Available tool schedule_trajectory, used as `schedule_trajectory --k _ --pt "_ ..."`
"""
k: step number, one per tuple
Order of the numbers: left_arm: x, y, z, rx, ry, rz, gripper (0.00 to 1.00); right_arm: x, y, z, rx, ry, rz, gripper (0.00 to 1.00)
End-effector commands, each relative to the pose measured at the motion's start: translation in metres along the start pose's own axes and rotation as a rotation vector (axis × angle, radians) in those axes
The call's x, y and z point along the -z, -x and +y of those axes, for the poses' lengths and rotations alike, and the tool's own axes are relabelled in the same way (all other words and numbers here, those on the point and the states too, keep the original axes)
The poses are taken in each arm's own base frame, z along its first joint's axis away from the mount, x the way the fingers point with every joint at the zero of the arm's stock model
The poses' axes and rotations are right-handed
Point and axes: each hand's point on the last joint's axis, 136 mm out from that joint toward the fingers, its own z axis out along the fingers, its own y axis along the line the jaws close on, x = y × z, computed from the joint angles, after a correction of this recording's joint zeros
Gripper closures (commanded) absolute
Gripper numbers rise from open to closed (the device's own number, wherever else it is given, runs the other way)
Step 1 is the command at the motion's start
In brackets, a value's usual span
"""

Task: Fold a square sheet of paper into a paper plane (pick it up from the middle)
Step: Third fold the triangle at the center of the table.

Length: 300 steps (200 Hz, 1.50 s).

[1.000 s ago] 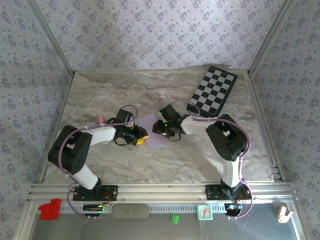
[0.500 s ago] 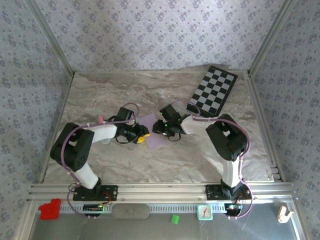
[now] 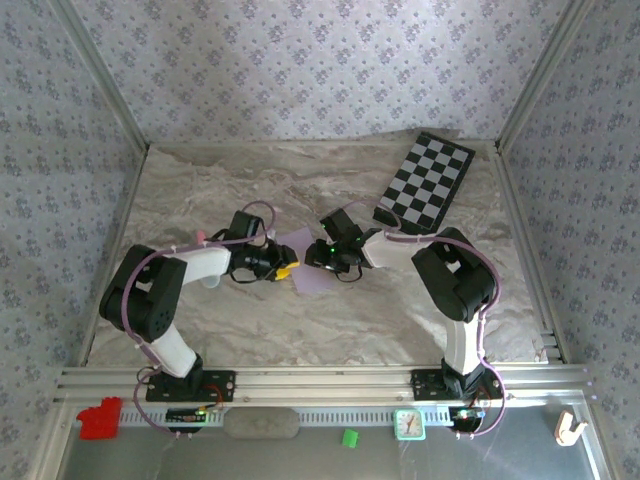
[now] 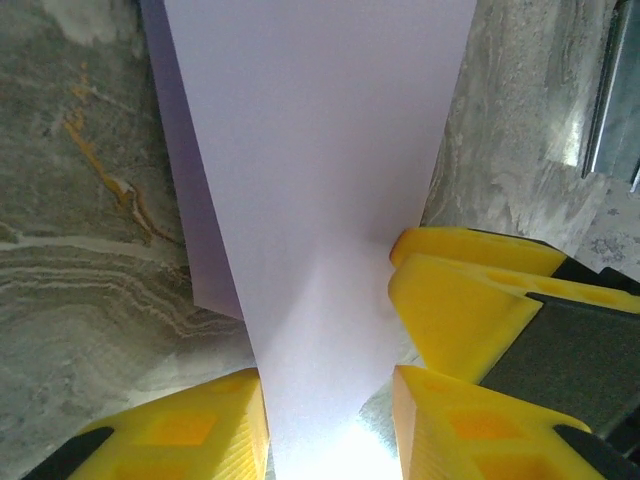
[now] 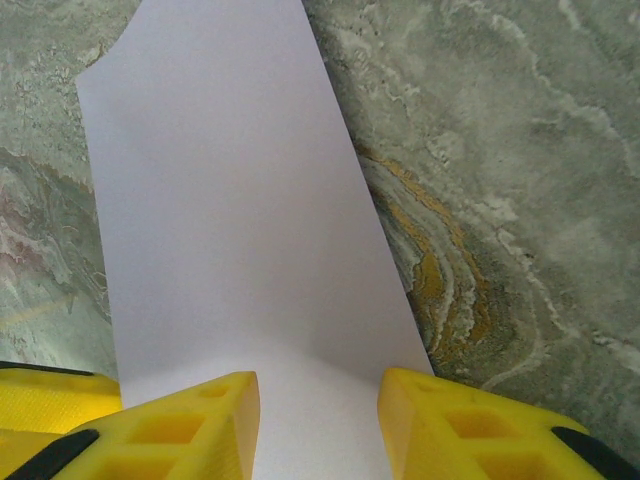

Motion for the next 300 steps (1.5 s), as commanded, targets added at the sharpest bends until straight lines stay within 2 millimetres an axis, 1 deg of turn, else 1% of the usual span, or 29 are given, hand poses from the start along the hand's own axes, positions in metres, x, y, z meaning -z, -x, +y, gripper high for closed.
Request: schedule_trajectory --k 1,23,46,75,96,115,135,140,150,165,173,177,184,197,200,224,237,250,262,269,283,300 --pt "-0.004 -0.003 0.0 0.004 -0.025 0.024 0.64 -0.014 -0.04 -0.052 -0.056 -0.141 0.134 0.6" --pt "-0.006 -0.002 0.002 0.008 -0.025 0.029 0.67 -0.015 -0.041 -0.045 -0.06 -0.098 0.134 0.6" --pt "-0.008 0.0 0.003 0.021 -0.029 0.031 0.71 -0.015 -0.041 -0.044 -0.069 -0.078 0.132 0.59" --pt "-0.009 0.0 0.006 0.032 -0.025 0.032 0.75 -0.011 -0.037 -0.04 -0.069 -0.059 0.116 0.58" --pt "-0.009 0.001 0.008 0.041 -0.02 0.029 0.79 -0.006 -0.031 -0.034 -0.057 -0.038 0.096 0.56" --pt "-0.008 0.001 0.01 0.051 -0.016 0.031 0.83 0.002 -0.024 -0.024 -0.024 -0.007 0.065 0.53" --pt "-0.006 0.002 0.01 0.057 -0.017 0.029 0.9 0.015 -0.017 -0.001 0.047 0.103 0.046 0.49" --pt "-0.006 0.002 0.01 0.057 -0.018 0.029 0.92 0.02 -0.014 0.004 0.064 0.131 0.035 0.45" --pt "-0.005 0.002 0.009 0.062 -0.019 0.029 0.95 0.03 -0.01 0.012 0.109 0.167 0.006 0.4" --pt "-0.003 0.002 0.006 0.059 -0.025 0.026 1.0 0.044 -0.002 0.017 0.192 0.171 -0.045 0.34" --pt "-0.002 0.003 0.004 0.06 -0.027 0.025 1.0 0.052 0.001 0.018 0.226 0.158 -0.069 0.3" --pt "-0.001 0.004 0.002 0.06 -0.029 0.024 1.0 0.055 0.002 0.017 0.274 0.147 -0.082 0.27" --pt "0.0 0.004 0.001 0.064 -0.031 0.028 1.0 0.062 0.004 0.017 0.32 0.13 -0.108 0.2" --pt "0.0 0.004 -0.002 0.074 -0.033 0.03 1.0 0.074 0.007 0.016 0.409 0.097 -0.169 0.02" --pt "0.001 0.004 -0.002 0.077 -0.034 0.03 1.0 0.076 0.007 0.016 0.431 0.088 -0.182 0.0" --pt "0.004 0.002 -0.006 0.097 -0.034 0.039 1.0 0.092 0.01 0.012 0.592 -0.006 -0.271 0.0" --pt "0.006 0.002 -0.009 0.105 -0.036 0.043 1.0 0.097 0.01 0.014 0.684 -0.044 -0.314 0.0" --pt "0.007 0.002 -0.011 0.12 -0.039 0.048 1.0 0.099 0.007 0.016 0.77 -0.061 -0.335 0.0" --pt "0.008 0.003 -0.013 0.135 -0.047 0.055 1.0 0.098 0.003 0.021 0.821 -0.029 -0.318 0.03" --pt "0.008 0.004 -0.014 0.141 -0.05 0.059 1.0 0.096 -0.006 0.027 0.899 0.017 -0.312 0.04" --pt "0.009 0.005 -0.015 0.148 -0.052 0.067 1.0 0.098 -0.019 0.039 1.016 0.089 -0.379 0.04" --pt "0.009 0.006 -0.014 0.155 -0.045 0.081 1.0 0.098 -0.03 0.045 1.097 0.154 -0.42 0.04"
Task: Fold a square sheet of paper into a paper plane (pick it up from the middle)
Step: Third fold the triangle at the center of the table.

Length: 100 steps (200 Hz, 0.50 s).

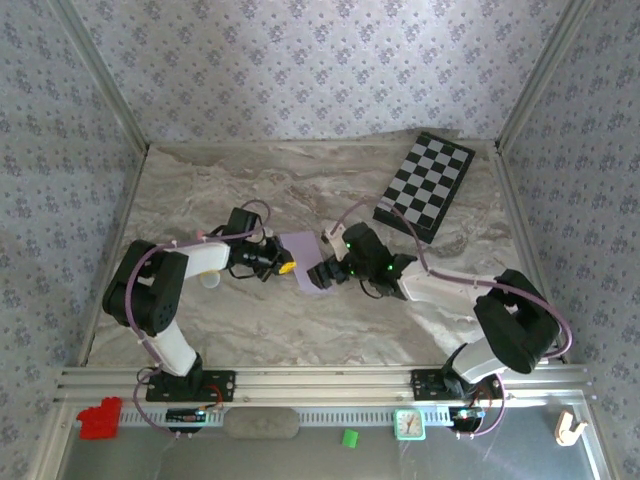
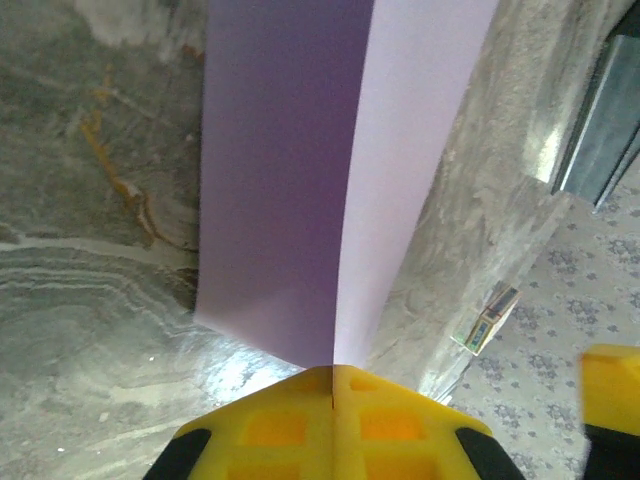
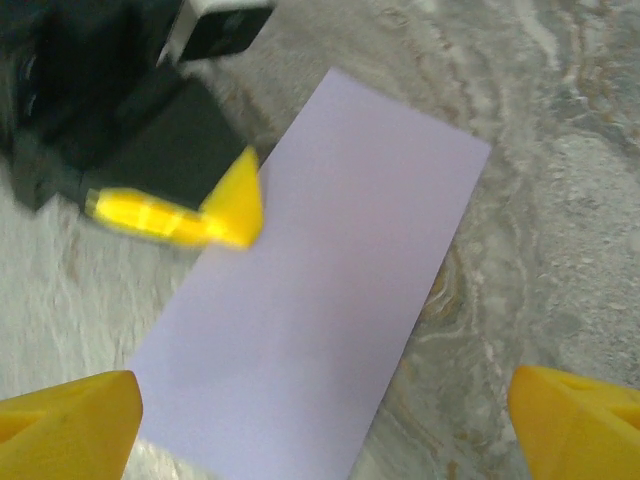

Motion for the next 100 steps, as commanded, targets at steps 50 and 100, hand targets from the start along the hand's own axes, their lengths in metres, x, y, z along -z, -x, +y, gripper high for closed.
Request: schedule_trajectory --k 50,100 --pt "0.002 0.001 -0.012 0.026 -0.012 0.063 1.0 -0.013 -0.01 0.04 0.368 0.124 -0.094 0.09" --pt "0.002 0.001 -0.01 0.022 0.001 0.055 1.0 -0.038 -0.031 0.049 0.449 0.15 -0.024 0.16"
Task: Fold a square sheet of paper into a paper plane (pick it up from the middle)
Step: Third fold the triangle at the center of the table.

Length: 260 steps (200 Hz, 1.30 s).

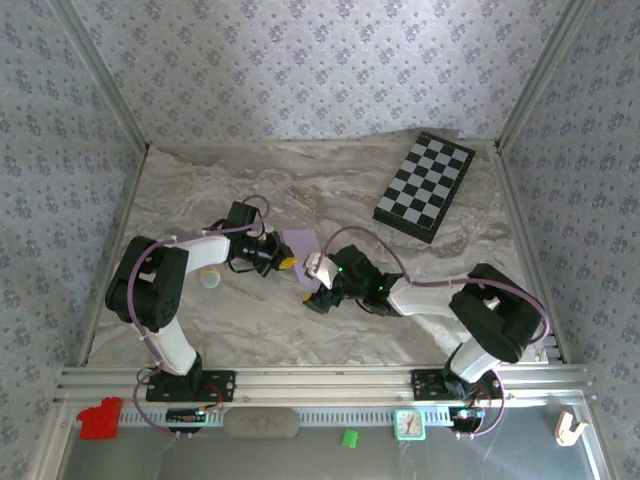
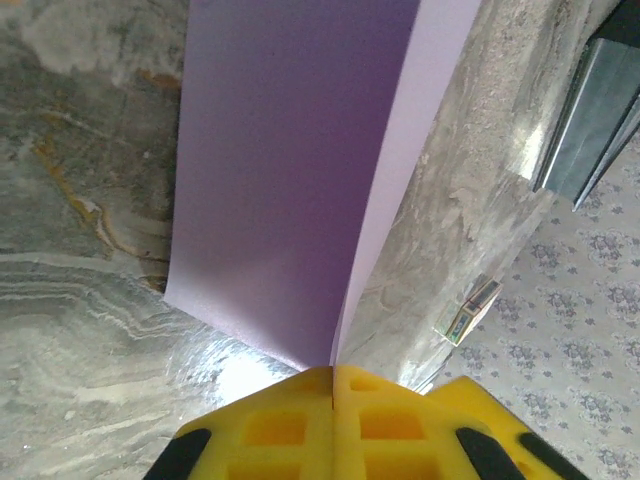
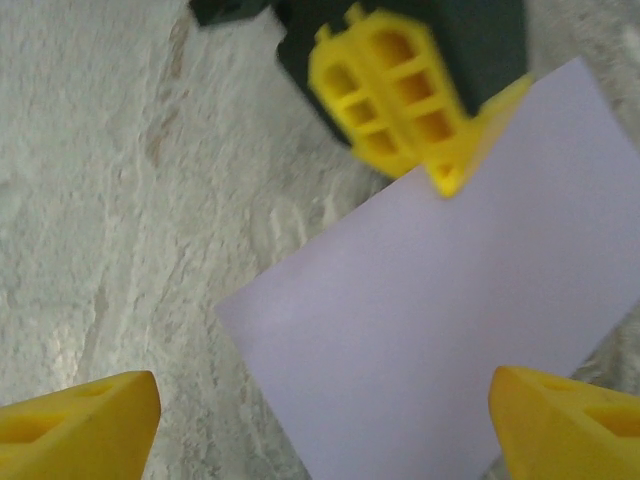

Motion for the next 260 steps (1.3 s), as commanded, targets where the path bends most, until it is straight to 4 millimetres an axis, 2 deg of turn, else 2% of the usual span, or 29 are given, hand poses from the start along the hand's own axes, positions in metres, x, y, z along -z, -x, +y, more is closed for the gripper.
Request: schedule_trajectory --k 1,20,58,105,146,233,260 --pt "0.001 -0.002 -0.002 -0.005 0.004 0.018 1.0 -0.01 0.006 0.003 0.072 0.019 -0.008 0.16" --pt "0.002 -0.002 -0.001 -0.011 0.015 0.013 1.0 -0.015 0.004 -0.003 0.088 -0.029 -0.005 0.18" --pt "0.004 -0.002 0.0 -0.017 0.025 0.007 1.0 -0.011 0.016 -0.016 0.121 -0.115 -0.05 0.26" --pt "0.002 -0.003 0.003 -0.014 0.031 0.011 1.0 -0.007 0.019 -0.011 0.154 -0.106 -0.062 0.4" --pt "0.0 -0.004 0.005 -0.015 0.034 0.013 1.0 -0.007 0.022 -0.006 0.144 -0.076 -0.058 0.57" --pt "-0.002 -0.004 0.008 -0.012 0.039 0.012 1.0 -0.002 0.029 0.004 0.127 -0.027 -0.089 0.65" --pt "-0.002 -0.005 0.008 -0.009 0.036 0.014 1.0 -0.001 0.03 0.004 0.128 -0.022 -0.09 0.71"
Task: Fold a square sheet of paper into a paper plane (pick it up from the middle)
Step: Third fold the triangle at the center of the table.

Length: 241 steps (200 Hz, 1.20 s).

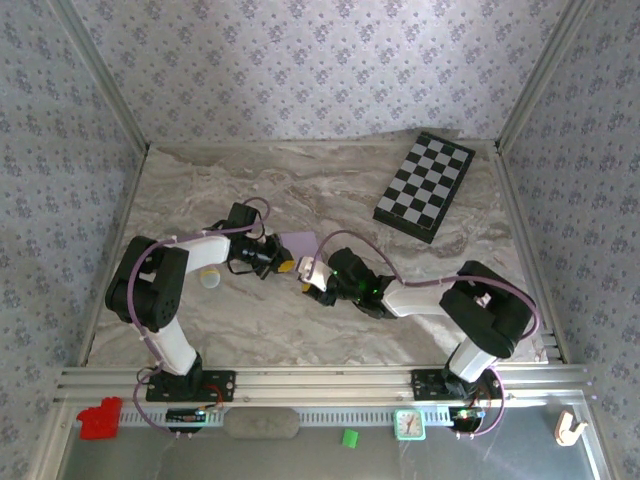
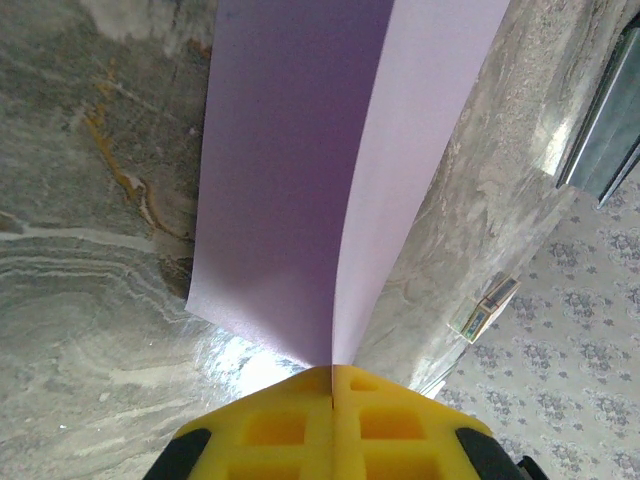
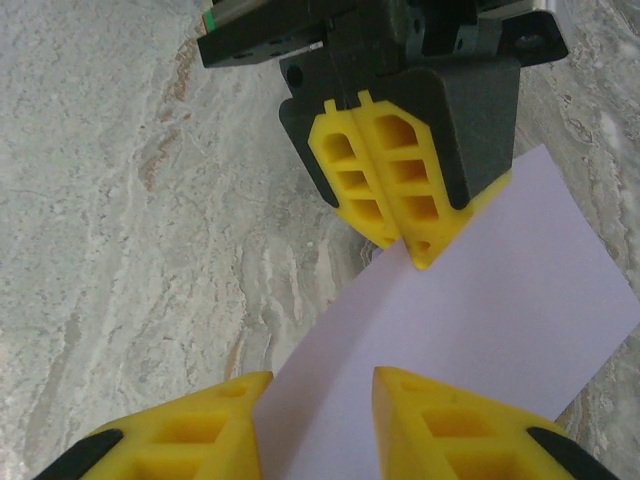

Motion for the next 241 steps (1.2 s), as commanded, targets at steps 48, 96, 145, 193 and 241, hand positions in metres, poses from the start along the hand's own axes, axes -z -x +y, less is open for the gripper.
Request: schedule_trajectory --k 48,96,145,193,241 --pt "-0.001 -0.002 0.001 -0.01 0.004 0.003 0.98 0.004 0.011 0.008 -0.017 0.054 -0.014 0.88" --pt "0.035 0.014 0.016 0.007 0.008 -0.111 0.69 0.002 0.009 0.02 -0.112 0.124 0.006 0.95" --pt "0.056 0.021 -0.006 -0.068 -0.016 -0.172 0.6 -0.009 0.004 0.033 -0.219 0.18 0.034 0.98" --pt "0.03 0.023 -0.012 -0.106 0.034 -0.111 0.64 -0.018 0.003 0.048 -0.276 0.227 0.065 1.0" --pt "0.003 0.033 -0.001 -0.156 0.179 -0.083 0.75 -0.017 0.002 0.058 -0.334 0.271 0.071 1.0"
